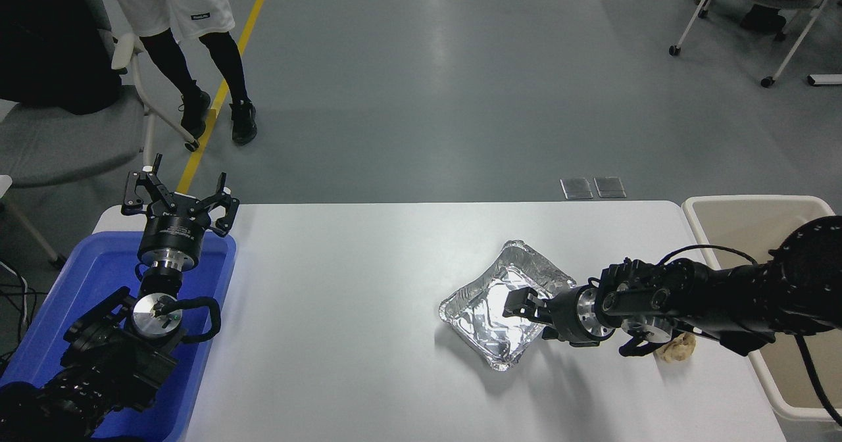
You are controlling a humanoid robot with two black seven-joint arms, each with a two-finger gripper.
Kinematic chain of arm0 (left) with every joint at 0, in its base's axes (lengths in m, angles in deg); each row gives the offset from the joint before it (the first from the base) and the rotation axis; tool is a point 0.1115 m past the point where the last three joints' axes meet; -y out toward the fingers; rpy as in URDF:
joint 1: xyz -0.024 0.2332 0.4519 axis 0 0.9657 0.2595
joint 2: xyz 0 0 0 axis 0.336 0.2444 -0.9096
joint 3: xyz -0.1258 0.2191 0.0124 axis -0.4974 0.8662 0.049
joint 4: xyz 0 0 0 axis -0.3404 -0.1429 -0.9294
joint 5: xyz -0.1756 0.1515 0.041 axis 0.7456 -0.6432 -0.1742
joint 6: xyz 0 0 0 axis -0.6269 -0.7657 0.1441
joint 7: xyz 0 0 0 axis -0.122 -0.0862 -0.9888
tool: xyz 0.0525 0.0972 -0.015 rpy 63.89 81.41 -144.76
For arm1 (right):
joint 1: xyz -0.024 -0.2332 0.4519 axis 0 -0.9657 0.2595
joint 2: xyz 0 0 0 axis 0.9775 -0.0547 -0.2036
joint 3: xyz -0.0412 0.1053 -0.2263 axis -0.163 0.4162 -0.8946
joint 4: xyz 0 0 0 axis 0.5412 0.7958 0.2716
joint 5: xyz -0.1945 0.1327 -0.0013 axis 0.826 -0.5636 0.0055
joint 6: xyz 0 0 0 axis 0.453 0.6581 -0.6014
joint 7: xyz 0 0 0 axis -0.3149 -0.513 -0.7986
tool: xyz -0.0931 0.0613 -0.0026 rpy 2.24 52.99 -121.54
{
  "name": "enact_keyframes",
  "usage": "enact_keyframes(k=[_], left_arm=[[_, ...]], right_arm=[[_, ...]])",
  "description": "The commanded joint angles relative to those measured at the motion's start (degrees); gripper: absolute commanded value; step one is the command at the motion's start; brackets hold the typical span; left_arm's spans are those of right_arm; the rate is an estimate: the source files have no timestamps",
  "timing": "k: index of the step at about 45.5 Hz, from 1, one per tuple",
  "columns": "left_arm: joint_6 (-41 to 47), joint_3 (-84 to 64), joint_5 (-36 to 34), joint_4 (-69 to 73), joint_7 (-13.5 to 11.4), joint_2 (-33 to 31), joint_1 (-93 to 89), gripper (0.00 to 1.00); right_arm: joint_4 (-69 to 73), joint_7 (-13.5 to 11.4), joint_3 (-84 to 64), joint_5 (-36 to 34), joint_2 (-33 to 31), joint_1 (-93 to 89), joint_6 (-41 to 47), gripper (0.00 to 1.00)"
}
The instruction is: Pick up foil plate and place in dustbin
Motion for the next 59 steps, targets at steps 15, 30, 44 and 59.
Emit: enact_keyframes(k=[15,30,44,59], left_arm=[[0.0,0.0,-0.08,0.0,0.0,0.0,0.0,0.99],[0.0,0.0,0.0,0.0,0.0,0.0,0.0,0.99],[0.0,0.0,0.0,0.0,0.0,0.0,0.0,0.99],[0.0,0.0,-0.08,0.0,0.0,0.0,0.0,0.99]], right_arm=[[1.76,-1.66,1.36,-0.64,0.11,-0.48,0.8,0.1],[2.03,-2.98,1.36,-3.71,0.02,-0.04,6.16,0.0],[3.17,-4.56,1.19,-3.54,-2.96,3.91,11.52,0.0],[8.44,-8.61,-5.58,3.92,-6.66,19.11,24.7,0.0]])
